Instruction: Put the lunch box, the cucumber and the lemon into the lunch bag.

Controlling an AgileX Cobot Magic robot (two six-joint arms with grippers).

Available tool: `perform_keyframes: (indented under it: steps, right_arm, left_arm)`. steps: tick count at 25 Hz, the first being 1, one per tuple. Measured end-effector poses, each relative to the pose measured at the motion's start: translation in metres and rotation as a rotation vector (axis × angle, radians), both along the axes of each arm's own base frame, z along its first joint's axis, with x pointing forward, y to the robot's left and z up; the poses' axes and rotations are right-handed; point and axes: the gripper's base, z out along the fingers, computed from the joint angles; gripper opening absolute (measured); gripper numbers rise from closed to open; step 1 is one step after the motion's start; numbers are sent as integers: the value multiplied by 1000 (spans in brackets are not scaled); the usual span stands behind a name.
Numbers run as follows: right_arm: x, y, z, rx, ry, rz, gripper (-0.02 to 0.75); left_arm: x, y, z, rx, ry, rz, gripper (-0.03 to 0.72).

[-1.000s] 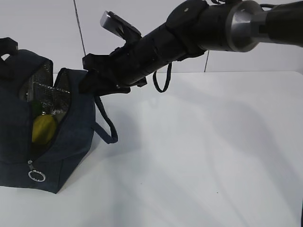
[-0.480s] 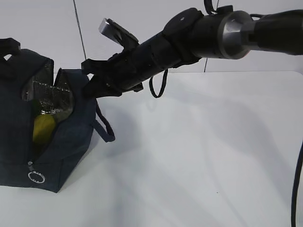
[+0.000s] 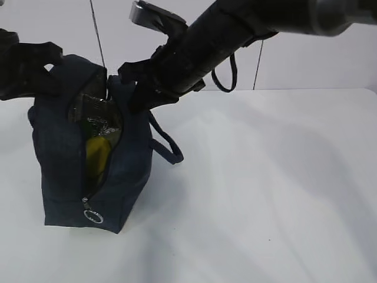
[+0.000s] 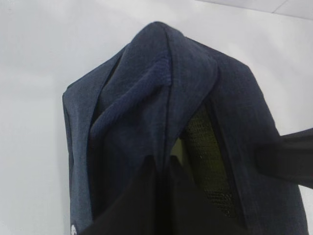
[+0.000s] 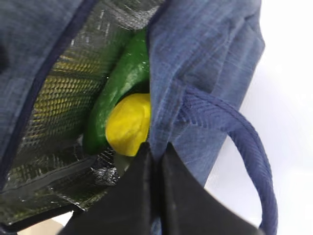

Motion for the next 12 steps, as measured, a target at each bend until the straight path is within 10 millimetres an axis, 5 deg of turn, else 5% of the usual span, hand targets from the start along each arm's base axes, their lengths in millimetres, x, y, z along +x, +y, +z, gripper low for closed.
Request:
perform_keyframes:
  steps: [6, 12]
  right_arm:
    - [-12, -20, 22, -166, -22, -33, 10]
    - [-10, -44, 24, -301, 0, -71, 9]
  left_arm:
    - [-1, -26, -6, -48, 6, -51, -7]
    - [12, -59, -13, -65, 33, -112, -7]
